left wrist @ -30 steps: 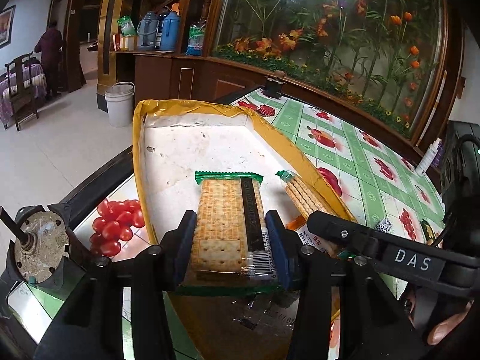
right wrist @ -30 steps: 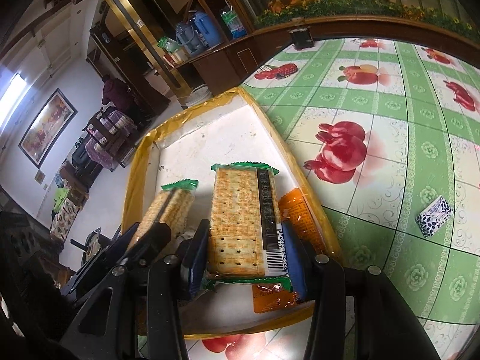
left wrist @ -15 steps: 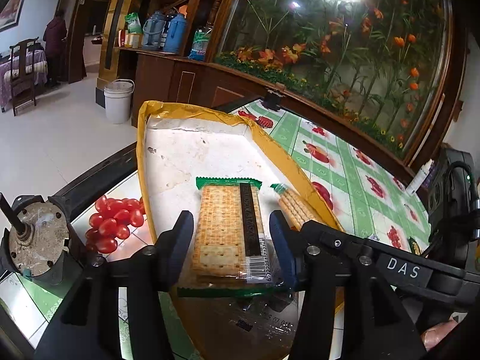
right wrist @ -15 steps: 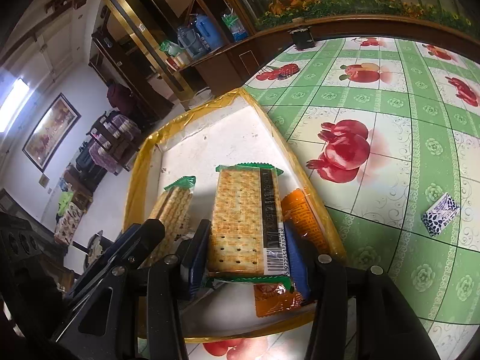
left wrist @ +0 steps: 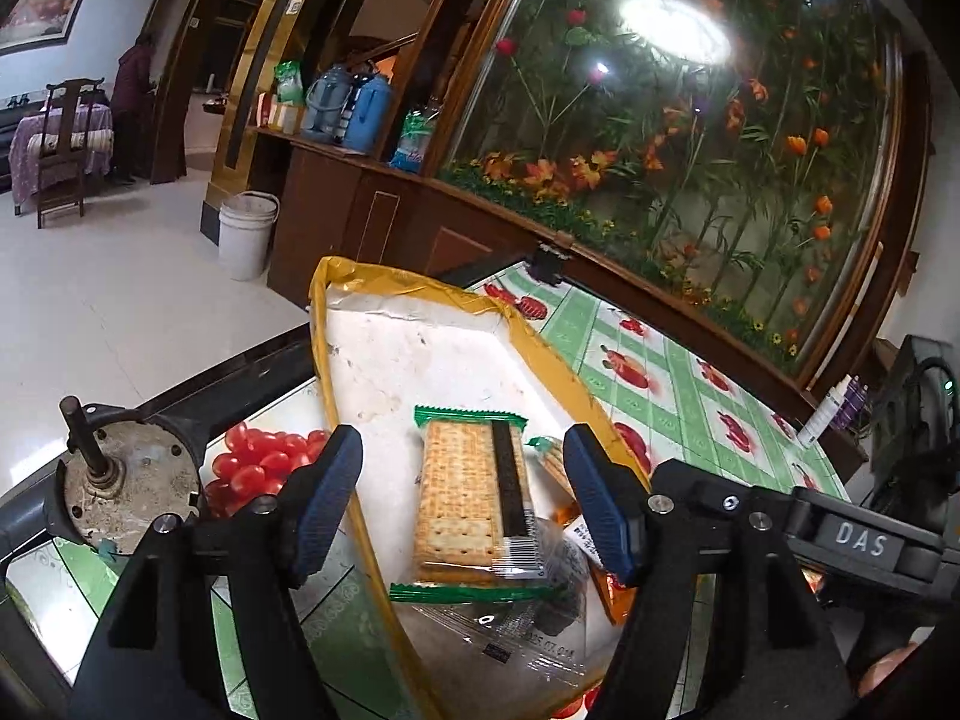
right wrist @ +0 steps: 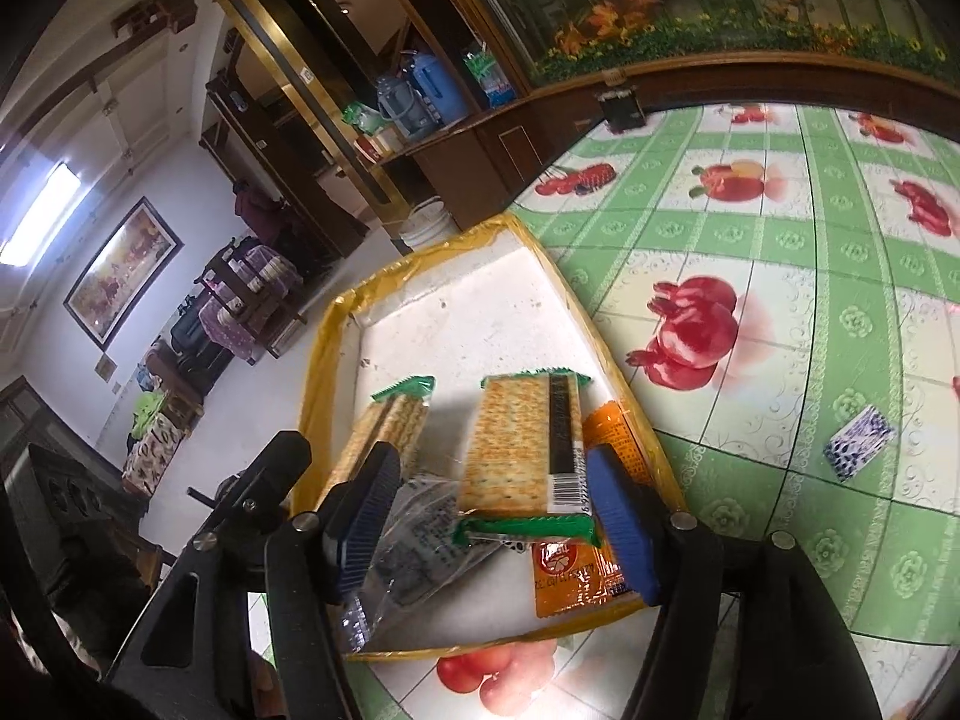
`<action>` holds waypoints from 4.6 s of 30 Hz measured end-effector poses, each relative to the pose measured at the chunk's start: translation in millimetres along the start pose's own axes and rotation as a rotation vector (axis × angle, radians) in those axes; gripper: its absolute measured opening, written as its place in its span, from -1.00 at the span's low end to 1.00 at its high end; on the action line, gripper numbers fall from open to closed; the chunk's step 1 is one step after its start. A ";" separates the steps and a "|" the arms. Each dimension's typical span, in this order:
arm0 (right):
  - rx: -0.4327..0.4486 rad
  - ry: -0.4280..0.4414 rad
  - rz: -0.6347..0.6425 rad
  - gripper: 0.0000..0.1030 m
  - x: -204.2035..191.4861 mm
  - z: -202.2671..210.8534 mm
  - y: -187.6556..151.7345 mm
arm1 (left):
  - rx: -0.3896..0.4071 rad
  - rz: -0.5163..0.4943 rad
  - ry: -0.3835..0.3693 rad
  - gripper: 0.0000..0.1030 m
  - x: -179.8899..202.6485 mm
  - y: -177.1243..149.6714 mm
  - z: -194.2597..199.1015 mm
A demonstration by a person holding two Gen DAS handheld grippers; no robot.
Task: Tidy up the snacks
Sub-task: 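Withdraw both grippers from the box back toward the remaining snacks, then grasp the white-and-black candy with the left gripper while the right grasps an orange packet, then carry the candy and the orange packet toward the box with both grippers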
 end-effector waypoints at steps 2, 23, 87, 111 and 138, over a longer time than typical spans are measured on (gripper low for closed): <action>0.016 -0.024 0.035 0.31 -6.8 8.0 1.3 | 0.013 -0.009 0.007 0.34 1.8 0.5 1.9; 0.108 -0.201 -0.053 0.31 93.7 154.9 -21.7 | 0.029 -0.022 0.007 0.34 2.8 -0.3 7.8; 0.093 0.134 -0.334 -0.11 152.8 230.6 -32.9 | -0.296 -0.511 -0.288 -0.66 208.1 -72.1 -1.4; -0.149 0.013 -0.069 -0.02 106.9 94.4 -27.1 | -0.275 -0.422 -0.259 -0.65 108.3 -78.8 58.0; -0.385 0.042 0.303 0.30 54.3 65.3 -70.7 | -0.248 -0.420 -0.228 -0.65 100.5 -76.4 60.2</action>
Point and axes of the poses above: each gripper's, at about its wrist camera, not at the fingertips, and z roughly against the way its jaws point, x to its right, y to its top, the point moved 2 cm from there along -z, roughly the way its jaws point, and after that the axes turned 15 degrees about y, right-handed, at the moved point
